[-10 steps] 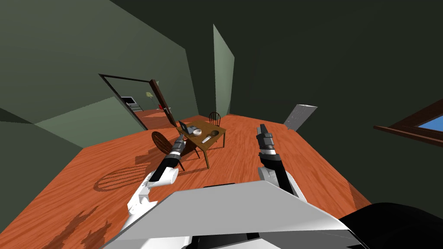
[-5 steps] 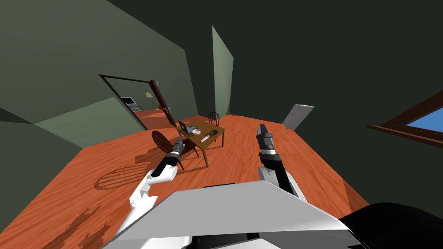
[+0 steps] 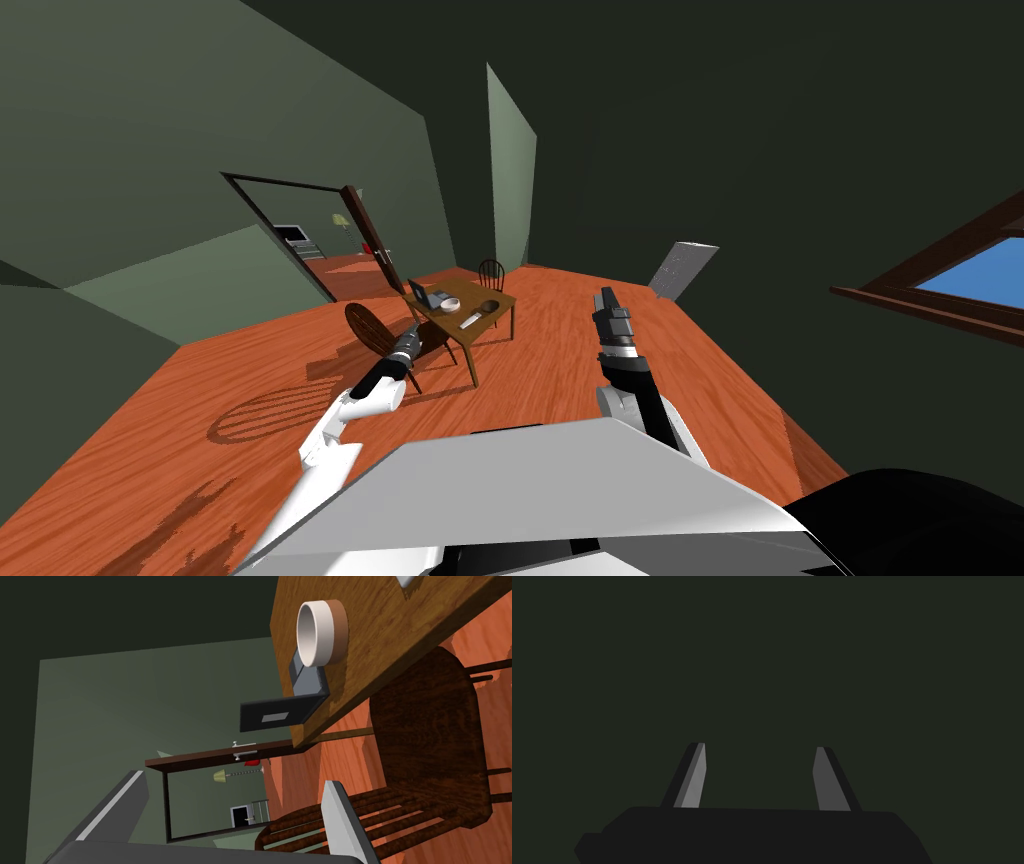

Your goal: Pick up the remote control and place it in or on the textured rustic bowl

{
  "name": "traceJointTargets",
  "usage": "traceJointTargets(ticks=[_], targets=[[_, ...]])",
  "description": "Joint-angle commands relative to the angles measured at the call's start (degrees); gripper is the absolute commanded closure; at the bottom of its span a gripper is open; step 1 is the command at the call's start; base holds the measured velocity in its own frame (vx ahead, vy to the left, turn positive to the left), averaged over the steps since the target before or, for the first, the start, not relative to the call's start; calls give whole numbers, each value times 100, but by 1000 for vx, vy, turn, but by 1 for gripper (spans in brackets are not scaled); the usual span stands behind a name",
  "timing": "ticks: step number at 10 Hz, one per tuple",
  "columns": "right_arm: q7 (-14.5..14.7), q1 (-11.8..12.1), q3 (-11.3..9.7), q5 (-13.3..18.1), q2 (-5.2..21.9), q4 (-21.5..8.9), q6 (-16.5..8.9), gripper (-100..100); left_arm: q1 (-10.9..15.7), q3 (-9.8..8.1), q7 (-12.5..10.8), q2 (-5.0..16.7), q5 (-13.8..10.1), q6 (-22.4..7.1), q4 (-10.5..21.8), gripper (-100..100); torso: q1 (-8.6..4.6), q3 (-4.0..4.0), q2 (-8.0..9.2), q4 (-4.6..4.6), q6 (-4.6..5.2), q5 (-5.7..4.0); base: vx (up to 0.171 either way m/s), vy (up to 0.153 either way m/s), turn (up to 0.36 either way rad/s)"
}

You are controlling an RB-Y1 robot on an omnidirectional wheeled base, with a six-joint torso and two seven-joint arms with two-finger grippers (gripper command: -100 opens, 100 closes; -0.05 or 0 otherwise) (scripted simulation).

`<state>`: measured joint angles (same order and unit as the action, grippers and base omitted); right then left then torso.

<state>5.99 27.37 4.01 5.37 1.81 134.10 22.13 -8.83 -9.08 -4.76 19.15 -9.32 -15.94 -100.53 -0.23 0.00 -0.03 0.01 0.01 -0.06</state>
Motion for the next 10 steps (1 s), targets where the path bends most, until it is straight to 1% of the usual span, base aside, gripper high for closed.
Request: traceJointTargets(ticks=[1,2,3,4,6,7,8,9,10], targets=[[0,0,0,0,0,0,0,0,120,-46,-43,15,-20,-276,229,-100,0,0,0,0,0,0,0,-52,-14],[0,0,0,0,0,0,0,0,250,-142,-133,72,-90,-444,375,-100,3,-1,-1,0,-1,0,7,-72,-35],[0,0,0,0,0,0,0,0,250,-142,-133,72,-90,-606,502,-100,-4,-3,-5,-1,1,-1,19,-57,-20],[0,0,0,0,0,0,0,0,377,-241,-228,128,-161,-747,732,-100,1,-5,-8,-2,-1,0,40,-51,-41],[0,1,0,0,0,0,0,0,377,-241,-228,128,-161,-938,779,-100,6,-10,-16,-4,-1,1,31,-32,-9],[0,1,1,0,0,0,0,0,499,-344,-326,184,-232,-1143,1056,-100,14,-7,-11,-3,-2,2,49,-38,-44],[0,1,0,0,0,0,0,0,499,-344,-326,184,-232,-1269,1056,-100,10,-10,-19,-4,0,2,52,-45,-29],[0,1,0,0,0,0,0,0,616,-448,-426,240,-305,-1482,1275,-100,7,-12,-20,-5,-1,1,72,-62,-57],[0,1,0,0,0,0,0,0,616,-448,-426,240,-305,-1596,1333,-100,1,-15,-27,-6,0,0,70,-50,-22]])
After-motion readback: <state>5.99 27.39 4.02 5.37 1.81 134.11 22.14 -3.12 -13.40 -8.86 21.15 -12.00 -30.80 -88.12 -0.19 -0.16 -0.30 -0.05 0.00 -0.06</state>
